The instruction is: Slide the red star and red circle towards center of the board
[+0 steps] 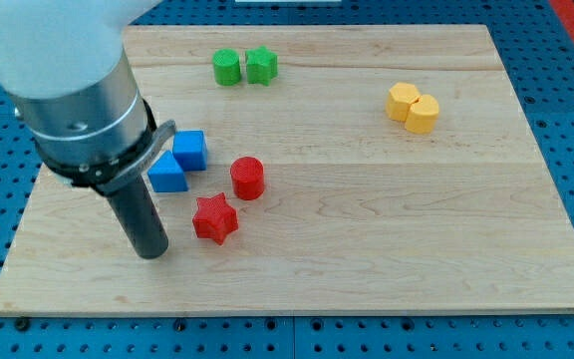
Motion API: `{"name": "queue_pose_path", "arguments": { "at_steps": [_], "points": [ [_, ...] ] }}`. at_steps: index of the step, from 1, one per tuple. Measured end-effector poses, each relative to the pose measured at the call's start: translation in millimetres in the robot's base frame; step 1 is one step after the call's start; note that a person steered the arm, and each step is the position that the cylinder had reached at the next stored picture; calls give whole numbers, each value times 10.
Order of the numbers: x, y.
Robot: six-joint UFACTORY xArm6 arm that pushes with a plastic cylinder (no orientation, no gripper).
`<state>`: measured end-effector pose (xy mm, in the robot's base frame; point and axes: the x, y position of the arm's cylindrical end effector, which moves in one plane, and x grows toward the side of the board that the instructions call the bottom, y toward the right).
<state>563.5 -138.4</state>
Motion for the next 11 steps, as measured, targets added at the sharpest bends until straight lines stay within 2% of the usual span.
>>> {"name": "queue_pose_path", "arguments": {
  "at_steps": [1, 4, 6, 7, 8, 11],
  "points": [
    [50, 175],
    [-558, 594],
    [-812, 755],
    [-785, 626],
    [-707, 872],
    [-967, 1072]
  ]
}}
